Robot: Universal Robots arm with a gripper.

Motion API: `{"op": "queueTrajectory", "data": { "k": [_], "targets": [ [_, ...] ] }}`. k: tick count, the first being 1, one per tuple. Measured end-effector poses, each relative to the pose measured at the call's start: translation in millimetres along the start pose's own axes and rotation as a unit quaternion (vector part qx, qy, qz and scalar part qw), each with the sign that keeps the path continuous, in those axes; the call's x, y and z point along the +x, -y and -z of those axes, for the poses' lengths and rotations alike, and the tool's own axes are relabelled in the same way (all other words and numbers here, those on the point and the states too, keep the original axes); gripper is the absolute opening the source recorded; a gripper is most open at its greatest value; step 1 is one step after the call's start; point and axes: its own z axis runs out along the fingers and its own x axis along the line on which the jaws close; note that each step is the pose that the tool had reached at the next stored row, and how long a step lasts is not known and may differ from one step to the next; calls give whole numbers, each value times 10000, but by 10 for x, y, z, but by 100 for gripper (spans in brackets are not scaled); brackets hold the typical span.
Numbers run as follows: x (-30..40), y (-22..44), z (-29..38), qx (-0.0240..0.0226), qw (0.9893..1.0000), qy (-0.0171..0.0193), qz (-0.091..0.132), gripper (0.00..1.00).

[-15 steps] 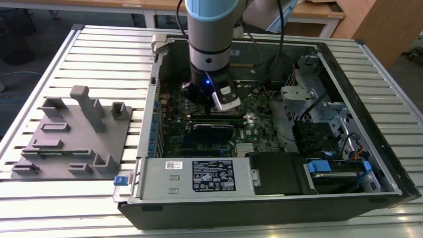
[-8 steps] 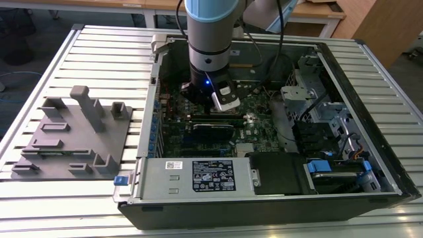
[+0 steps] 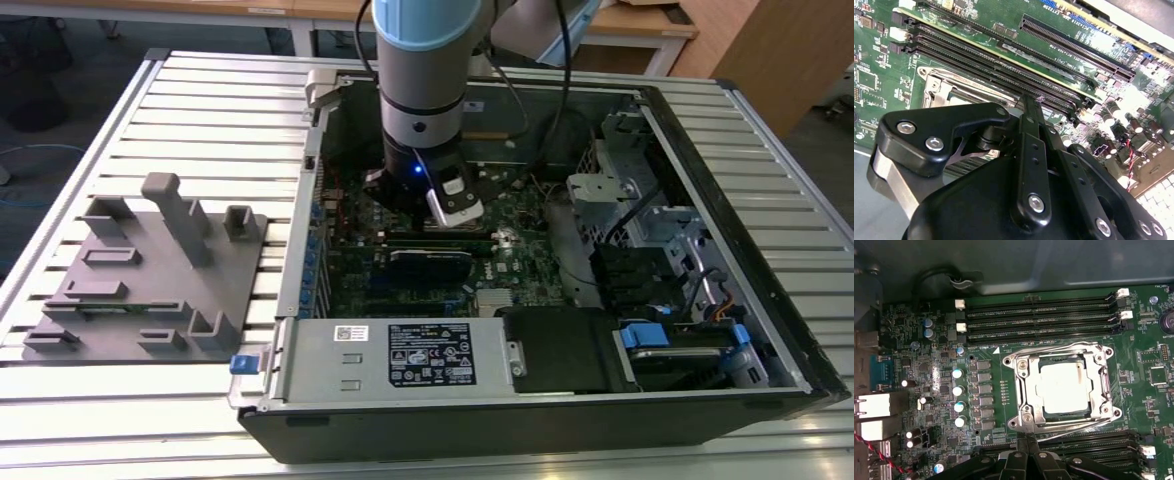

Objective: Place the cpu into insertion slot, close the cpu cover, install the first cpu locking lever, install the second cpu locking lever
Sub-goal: 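Install the second cpu locking lever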

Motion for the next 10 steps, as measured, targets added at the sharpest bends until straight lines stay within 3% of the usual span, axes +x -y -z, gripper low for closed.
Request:
{"op": "queueTrajectory", "data": {
  "k": [6,10],
  "targets": [
    [3,1,-6,-6,10000,-1,0,11],
    [5,1,-6,-68,10000,-8,-3,11]
  ]
}}
